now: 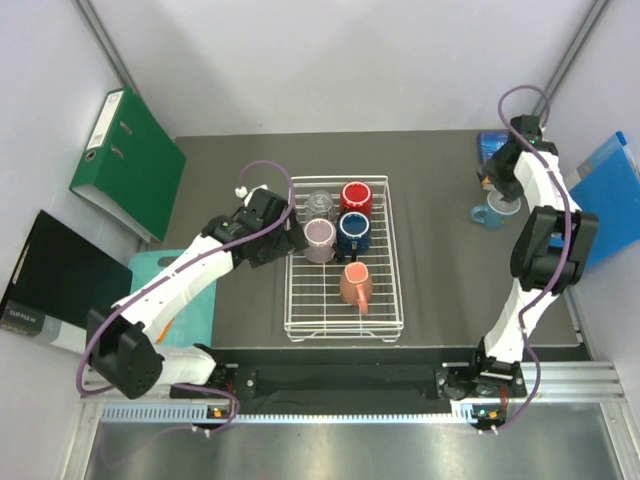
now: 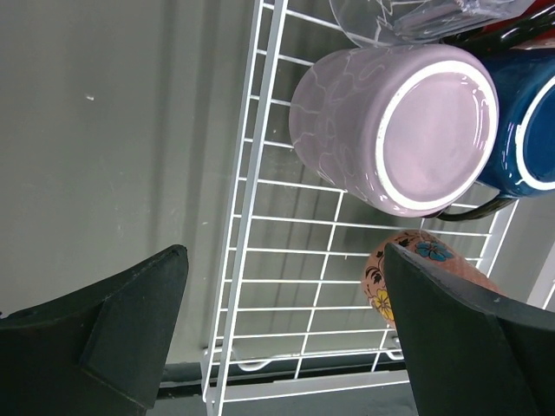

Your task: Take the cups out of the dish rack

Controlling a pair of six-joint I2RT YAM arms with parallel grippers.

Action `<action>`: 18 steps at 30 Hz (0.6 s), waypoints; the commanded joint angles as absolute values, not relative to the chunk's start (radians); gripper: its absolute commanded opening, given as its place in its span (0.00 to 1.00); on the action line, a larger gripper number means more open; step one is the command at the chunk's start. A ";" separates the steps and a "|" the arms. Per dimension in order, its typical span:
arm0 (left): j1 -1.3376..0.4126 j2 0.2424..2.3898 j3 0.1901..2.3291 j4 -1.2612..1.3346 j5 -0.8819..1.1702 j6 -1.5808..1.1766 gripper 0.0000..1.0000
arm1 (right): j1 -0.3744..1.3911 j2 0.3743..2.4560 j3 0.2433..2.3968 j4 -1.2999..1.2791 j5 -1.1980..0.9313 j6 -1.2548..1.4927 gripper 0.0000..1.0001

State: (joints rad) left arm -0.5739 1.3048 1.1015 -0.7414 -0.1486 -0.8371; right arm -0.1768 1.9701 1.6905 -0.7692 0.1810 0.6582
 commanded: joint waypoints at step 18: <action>-1.029 1.299 1.172 -0.709 -0.549 -0.787 0.99 | 0.300 1.131 1.290 -0.540 0.224 0.515 0.86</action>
